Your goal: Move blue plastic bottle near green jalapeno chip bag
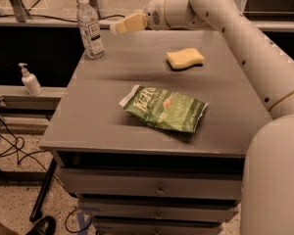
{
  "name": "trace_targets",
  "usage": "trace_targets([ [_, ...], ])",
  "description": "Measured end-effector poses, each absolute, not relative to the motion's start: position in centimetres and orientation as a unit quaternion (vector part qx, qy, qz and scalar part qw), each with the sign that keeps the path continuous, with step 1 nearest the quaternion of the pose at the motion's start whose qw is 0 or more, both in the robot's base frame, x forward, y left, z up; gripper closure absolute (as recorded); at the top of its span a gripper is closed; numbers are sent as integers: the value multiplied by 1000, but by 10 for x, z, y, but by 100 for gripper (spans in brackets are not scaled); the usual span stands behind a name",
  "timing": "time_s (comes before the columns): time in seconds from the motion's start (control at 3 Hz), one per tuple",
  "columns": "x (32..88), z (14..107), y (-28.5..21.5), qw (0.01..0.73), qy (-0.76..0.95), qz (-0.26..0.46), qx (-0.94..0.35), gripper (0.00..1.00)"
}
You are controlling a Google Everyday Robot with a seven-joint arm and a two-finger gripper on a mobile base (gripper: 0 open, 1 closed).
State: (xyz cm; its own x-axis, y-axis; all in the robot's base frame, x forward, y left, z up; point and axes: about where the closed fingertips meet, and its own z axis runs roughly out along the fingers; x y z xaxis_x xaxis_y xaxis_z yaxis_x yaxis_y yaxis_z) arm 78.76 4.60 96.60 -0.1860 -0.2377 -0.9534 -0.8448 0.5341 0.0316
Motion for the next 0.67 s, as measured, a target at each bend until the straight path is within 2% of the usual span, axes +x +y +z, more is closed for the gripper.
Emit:
trace_targets([
  [0.67, 789, 962, 58, 530, 691, 326, -367, 0],
])
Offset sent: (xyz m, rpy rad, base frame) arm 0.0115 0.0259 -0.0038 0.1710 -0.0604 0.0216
